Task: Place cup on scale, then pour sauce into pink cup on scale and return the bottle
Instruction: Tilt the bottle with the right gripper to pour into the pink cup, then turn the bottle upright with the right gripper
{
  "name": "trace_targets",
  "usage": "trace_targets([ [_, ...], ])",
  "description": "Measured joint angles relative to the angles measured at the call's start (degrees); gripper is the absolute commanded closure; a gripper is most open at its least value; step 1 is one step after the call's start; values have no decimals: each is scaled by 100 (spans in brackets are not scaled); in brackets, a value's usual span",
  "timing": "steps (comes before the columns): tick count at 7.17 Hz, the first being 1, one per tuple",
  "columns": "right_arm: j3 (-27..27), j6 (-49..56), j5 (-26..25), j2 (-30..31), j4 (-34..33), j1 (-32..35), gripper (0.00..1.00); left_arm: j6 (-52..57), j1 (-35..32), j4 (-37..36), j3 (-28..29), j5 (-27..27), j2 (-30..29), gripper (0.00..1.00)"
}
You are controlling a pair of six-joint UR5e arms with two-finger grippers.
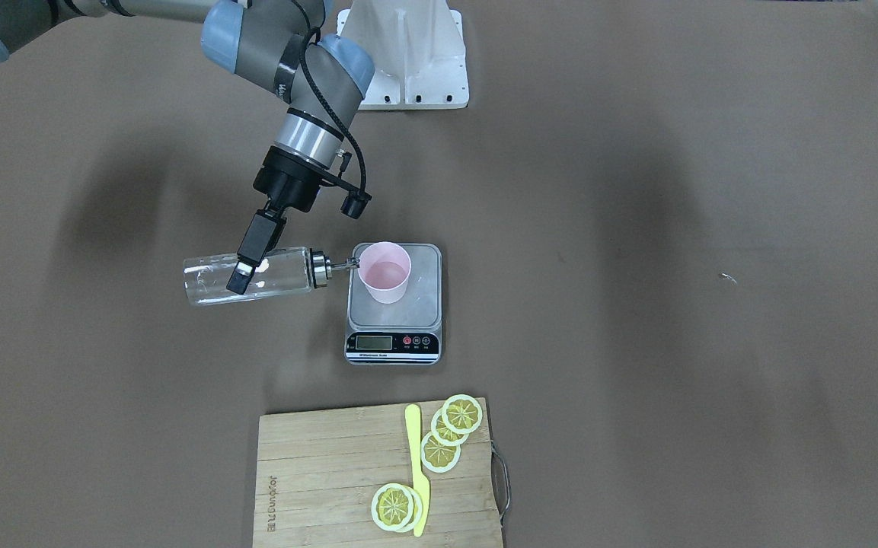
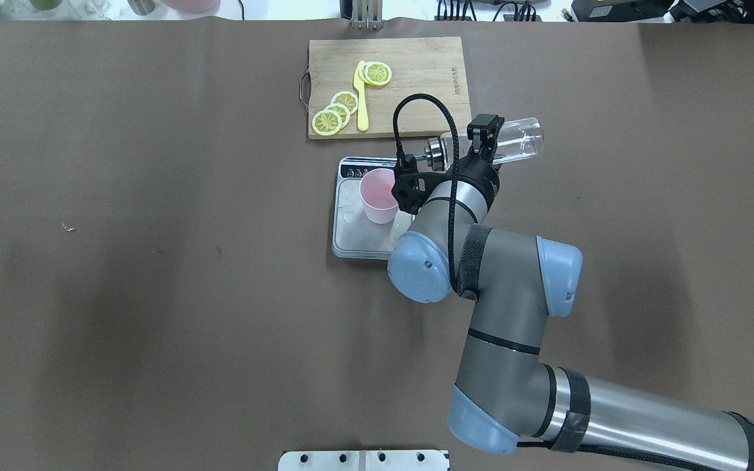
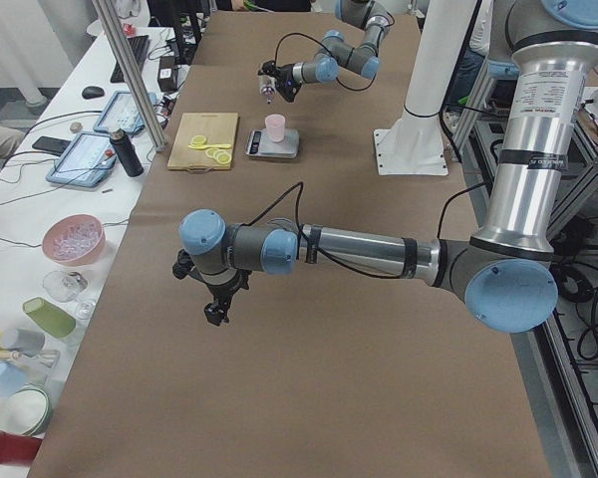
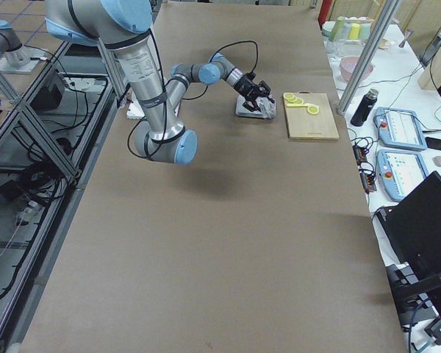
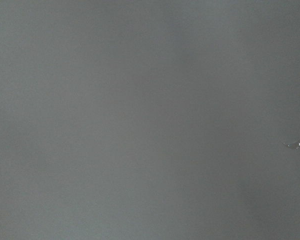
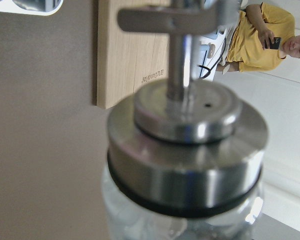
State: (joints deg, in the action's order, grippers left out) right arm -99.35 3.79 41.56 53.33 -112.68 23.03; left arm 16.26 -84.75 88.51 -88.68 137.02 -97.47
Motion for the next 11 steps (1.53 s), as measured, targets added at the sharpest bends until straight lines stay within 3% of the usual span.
trace_targets([
  [8, -71, -26, -40, -72, -25, -3, 86, -6, -57, -31, -10, 113, -58, 2],
  [11, -367, -200, 363, 202, 857, 37, 86, -26, -82, -41, -33, 205, -114, 2],
])
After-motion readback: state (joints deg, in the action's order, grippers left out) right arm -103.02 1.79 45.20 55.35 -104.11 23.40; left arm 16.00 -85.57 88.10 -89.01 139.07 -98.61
